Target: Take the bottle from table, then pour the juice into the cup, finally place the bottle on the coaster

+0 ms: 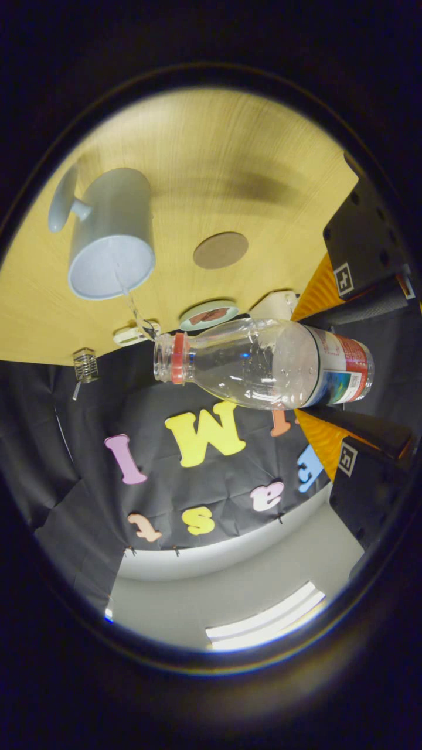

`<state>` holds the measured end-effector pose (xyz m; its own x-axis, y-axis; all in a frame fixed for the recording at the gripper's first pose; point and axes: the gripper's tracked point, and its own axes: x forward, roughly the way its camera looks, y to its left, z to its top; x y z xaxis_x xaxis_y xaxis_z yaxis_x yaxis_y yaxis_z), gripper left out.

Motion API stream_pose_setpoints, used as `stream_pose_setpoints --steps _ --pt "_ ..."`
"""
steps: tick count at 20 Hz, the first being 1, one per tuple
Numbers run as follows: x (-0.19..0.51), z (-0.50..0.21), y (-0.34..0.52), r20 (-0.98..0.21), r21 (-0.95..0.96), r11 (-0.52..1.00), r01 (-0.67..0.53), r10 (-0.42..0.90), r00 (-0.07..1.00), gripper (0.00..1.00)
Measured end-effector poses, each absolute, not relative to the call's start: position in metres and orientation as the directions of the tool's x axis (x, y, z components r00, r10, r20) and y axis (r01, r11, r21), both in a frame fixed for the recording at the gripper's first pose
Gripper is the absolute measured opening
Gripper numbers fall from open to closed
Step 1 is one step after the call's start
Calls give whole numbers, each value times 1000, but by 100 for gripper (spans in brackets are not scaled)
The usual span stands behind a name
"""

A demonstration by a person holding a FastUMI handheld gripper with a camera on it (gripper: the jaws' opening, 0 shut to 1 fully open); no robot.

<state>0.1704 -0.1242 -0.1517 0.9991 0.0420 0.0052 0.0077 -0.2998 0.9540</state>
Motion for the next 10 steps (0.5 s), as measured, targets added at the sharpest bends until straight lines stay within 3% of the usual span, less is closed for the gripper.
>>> stream_pose_setpoints --steps 10 --pt "169 -141 -130 41 922 -386 -24 35 999 75"
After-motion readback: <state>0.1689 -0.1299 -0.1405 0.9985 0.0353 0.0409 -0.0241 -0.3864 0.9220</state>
